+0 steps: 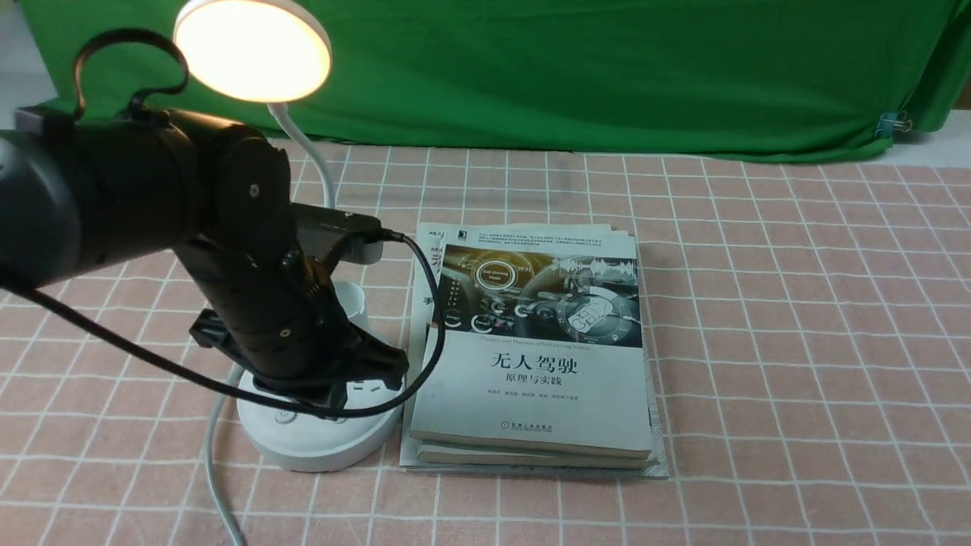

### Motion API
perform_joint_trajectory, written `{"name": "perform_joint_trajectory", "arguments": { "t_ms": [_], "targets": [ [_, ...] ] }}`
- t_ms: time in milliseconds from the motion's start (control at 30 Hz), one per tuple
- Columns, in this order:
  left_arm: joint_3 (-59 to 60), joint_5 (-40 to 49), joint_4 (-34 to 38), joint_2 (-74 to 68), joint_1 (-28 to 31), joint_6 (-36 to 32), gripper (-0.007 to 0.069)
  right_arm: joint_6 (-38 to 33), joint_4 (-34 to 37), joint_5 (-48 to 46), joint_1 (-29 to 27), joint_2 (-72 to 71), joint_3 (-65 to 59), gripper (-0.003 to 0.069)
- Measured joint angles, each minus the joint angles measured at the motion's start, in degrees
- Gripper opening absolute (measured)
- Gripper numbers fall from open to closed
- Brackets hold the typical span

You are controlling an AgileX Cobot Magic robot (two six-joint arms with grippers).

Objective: Turn off the table lamp on the pink coffee tablecloth by hand.
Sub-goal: 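Press the power button on the round power strip under the lamp with the left gripper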

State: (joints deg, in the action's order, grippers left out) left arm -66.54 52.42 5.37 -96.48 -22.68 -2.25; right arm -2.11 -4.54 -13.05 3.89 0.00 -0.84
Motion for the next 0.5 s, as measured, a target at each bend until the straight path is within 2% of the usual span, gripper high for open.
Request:
{"name": "perform_joint_trajectory", "arguments": {
  "t_ms": [500],
  "targets": [
    [-1.13,-2.03,-1.07,-6.44,0.17,0.11,-0.0008,0.00,0.00,0.00,0.00,0.00,0.00,0.0240]
  ]
}}
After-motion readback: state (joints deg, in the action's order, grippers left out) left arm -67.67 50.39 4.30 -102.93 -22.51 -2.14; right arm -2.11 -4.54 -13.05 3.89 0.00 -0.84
